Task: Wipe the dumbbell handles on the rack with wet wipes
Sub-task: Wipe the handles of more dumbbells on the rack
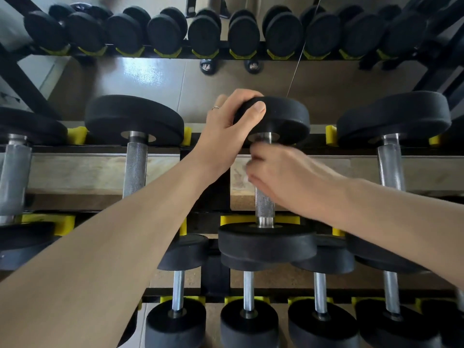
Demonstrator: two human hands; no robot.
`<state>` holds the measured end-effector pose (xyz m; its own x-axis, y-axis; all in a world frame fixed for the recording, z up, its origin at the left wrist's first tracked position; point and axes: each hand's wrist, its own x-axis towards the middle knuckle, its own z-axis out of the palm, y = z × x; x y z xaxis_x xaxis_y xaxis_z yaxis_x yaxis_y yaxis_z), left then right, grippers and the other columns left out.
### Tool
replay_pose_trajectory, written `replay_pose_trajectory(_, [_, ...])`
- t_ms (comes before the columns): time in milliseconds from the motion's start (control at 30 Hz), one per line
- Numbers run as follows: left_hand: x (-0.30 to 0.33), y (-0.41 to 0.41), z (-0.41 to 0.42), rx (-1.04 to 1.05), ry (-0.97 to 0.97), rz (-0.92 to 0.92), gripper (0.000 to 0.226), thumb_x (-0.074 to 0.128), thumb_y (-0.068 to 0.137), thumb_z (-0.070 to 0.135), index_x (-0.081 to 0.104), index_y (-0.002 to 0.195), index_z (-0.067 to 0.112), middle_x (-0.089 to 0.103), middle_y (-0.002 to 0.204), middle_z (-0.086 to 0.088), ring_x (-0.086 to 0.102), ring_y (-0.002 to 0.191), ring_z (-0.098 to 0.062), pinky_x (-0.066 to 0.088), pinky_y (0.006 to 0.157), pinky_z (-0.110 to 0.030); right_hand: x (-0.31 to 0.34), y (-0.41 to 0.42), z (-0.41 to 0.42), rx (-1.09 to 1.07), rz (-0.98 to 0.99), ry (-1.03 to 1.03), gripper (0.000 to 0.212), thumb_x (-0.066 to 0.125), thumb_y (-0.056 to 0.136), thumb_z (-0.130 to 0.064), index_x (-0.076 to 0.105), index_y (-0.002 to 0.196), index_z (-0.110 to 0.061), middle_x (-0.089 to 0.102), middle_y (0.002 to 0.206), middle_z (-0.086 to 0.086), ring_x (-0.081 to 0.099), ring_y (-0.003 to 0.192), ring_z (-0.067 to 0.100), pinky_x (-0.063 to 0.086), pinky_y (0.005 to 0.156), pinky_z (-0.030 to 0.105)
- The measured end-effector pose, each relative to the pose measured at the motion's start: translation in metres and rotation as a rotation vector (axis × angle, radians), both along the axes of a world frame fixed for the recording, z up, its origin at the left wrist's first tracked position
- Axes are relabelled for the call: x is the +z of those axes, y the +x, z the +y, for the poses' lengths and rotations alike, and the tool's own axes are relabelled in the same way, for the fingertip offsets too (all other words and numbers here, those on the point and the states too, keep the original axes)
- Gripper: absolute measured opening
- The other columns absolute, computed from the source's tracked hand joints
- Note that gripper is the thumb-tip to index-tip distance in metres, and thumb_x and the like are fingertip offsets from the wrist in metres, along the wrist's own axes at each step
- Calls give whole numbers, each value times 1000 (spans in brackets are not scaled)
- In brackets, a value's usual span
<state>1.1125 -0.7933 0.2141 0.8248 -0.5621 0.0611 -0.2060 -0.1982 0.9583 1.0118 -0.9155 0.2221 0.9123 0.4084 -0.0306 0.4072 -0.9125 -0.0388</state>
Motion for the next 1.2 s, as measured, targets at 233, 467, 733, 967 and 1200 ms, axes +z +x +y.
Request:
replay_pose_trajectory(233, [-2, 3, 1, -20, -18, -6, 14, 52, 101, 35, 61, 111, 37, 54, 116, -7, 49, 110, -7, 40, 90, -10, 14, 18, -11, 57, -84, -179, 9, 73, 84, -6, 70, 92, -9, 68, 93, 12, 68, 83, 29, 59, 63, 39])
replay_pose_trajectory(467, [1, 1, 0, -11, -26, 13, 12, 53, 103, 31, 60, 112, 35, 52, 118, -9, 49, 108, -6, 38, 83, -3, 15, 3, 0, 177, 67, -217, 5, 68, 88, -8, 67, 91, -12, 63, 86, 5, 66, 71, 26, 54, 52, 33])
replay_pose_trajectory(733, [0, 0, 1, -16, -14, -2, 11, 52, 104, 33, 59, 111, 38, 52, 118, -7, 48, 108, -5, 39, 83, -4, 24, -8, 12, 230, 202, -224, 11, 54, 99, -14, 62, 106, -14, 60, 101, 2, 66, 84, 25, 58, 68, 39])
replay_pose_trajectory(967, [-2, 1, 1, -6, -5, -15, 12, 51, 102, 38, 57, 106, 47, 52, 117, -4, 47, 115, -12, 37, 93, -15, 19, 23, -5, 100, -76, -244, 12, 69, 83, -3, 69, 92, -11, 68, 88, 8, 68, 73, 29, 53, 51, 33])
replay_pose_trajectory(1200, [-2, 1, 0, -15, 3, -2, 12, 50, 103, 38, 58, 110, 43, 50, 119, -3, 46, 118, -17, 39, 93, -20, 22, 9, 3, 205, 79, -195, 13, 53, 99, -15, 66, 102, -14, 64, 98, 2, 67, 83, 24, 58, 64, 38])
